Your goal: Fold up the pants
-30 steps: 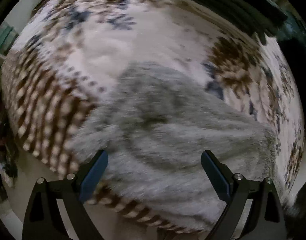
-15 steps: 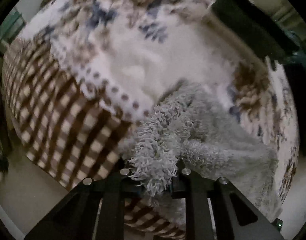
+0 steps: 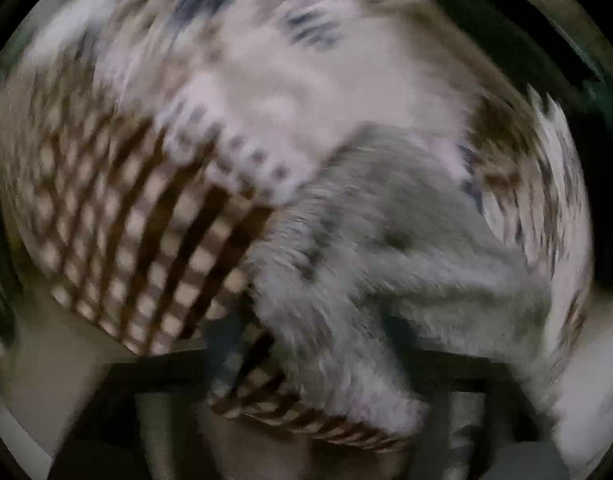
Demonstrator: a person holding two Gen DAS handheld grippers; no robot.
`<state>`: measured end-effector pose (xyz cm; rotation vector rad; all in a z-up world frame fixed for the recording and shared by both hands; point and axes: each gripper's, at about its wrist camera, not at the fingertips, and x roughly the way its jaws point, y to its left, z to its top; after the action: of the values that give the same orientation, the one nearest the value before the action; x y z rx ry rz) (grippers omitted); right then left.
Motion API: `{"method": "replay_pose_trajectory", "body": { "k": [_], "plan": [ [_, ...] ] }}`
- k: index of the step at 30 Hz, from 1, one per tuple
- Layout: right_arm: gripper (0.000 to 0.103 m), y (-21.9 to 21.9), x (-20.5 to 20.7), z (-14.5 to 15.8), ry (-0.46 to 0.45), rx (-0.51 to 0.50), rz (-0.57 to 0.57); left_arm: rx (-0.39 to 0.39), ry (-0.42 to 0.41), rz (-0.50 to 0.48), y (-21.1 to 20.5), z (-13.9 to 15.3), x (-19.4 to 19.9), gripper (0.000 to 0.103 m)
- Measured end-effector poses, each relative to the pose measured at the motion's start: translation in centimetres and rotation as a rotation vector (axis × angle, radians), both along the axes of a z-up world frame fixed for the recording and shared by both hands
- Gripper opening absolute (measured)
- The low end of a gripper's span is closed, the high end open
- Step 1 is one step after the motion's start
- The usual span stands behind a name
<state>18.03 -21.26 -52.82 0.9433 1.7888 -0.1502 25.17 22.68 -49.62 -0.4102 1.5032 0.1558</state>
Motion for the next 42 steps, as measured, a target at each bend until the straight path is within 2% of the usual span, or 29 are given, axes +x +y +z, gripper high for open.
{"method": "replay_pose_trajectory", "body": {
  "k": [2, 3, 5, 6, 9, 13, 14, 18, 20, 22, 23, 24, 25, 26, 28, 31, 35, 37, 42],
  "plan": [
    [0.073, -0.6, -0.1, 1.1, -0.057, -0.004, 0.007, 0.073, -0.053, -0.137, -3.6, 2.2, 0.2, 0.103],
    [0.073, -1.3, -0.4, 1.4, -0.086, 0.000, -0.020, 0.091, -0.051, -0.198, -5.5, 2.7, 0.4, 0.103],
    [0.073, -3.7, -1.7, 2.5, -0.123, -0.001, -0.117, 0.127, -0.012, -0.287, -9.4, 2.8, 1.2, 0.103],
    [0.073, -5.0, -2.4, 2.9, -0.134, -0.004, -0.174, 0.120, -0.015, -0.327, -11.2, 3.0, 1.5, 0.103],
    [0.073, -11.6, -5.6, 4.2, -0.184, -0.055, -0.347, 0.090, -0.059, -0.448, -17.9, 3.8, 2.3, 0.103],
    [0.073, -23.7, -12.4, 5.8, -0.212, -0.241, -0.542, 0.060, -0.083, -0.551, -27.3, 3.2, 3.2, 0.103],
    [0.073, -25.6, -13.7, 5.9, -0.208, -0.276, -0.574, 0.054, -0.091, -0.584, -30.8, 2.8, 3.0, 0.103],
    [0.073, -36.1, -19.4, 5.5, -0.210, -0.428, -0.681, 0.062, -0.073, -0.659, -40.5, 0.1, 2.2, 0.103],
    [0.073, -39.6, -20.9, 4.4, -0.219, -0.443, -0.710, 0.074, -0.053, -0.698, -44.1, -1.5, 1.6, 0.103],
    [0.073, -43.1, -22.3, 2.7, -0.238, -0.416, -0.734, 0.085, -0.005, -0.733, -47.9, -3.9, 0.7, 0.103],
    [0.073, -44.5, -22.9, 1.7, -0.228, -0.408, -0.729, 0.068, 0.076, -0.730, -49.5, -6.1, 0.3, 0.103],
    [0.073, -45.5, -23.5, 0.6, -0.221, -0.406, -0.721, 0.053, 0.145, -0.713, -50.1, -7.9, 0.1, 0.103],
    [0.073, -46.3, -23.6, -0.4, -0.232, -0.378, -0.730, 0.058, 0.180, -0.703, -50.4, -9.0, 0.1, 0.103],
    [0.073, -46.8, -23.5, -1.2, -0.245, -0.356, -0.741, 0.095, 0.211, -0.695, -50.8, -10.6, 0.1, 0.103],
    [0.071, -47.9, -23.7, -2.5, -0.294, -0.323, -0.756, 0.122, 0.198, -0.701, -51.1, -11.5, 0.4, 0.103],
    [0.054, -48.2, -23.1, -2.9, -0.398, -0.311, -0.744, 0.130, 0.209, -0.694, -51.1, -11.8, 0.6, 0.103],
    [0.053, -47.5, -21.1, -3.4, -0.471, -0.302, -0.679, 0.140, 0.198, -0.691, -51.4, -12.0, 0.8, 0.103],
    [0.053, -47.4, -20.8, -3.6, -0.454, -0.319, -0.636, 0.153, 0.188, -0.684, -52.2, -12.4, 0.8, 0.103],
    [0.054, -48.8, -22.0, -4.8, -0.450, -0.309, -0.706, 0.192, 0.188, -0.670, -53.1, -12.6, 0.1, 0.103]
  ]
}}
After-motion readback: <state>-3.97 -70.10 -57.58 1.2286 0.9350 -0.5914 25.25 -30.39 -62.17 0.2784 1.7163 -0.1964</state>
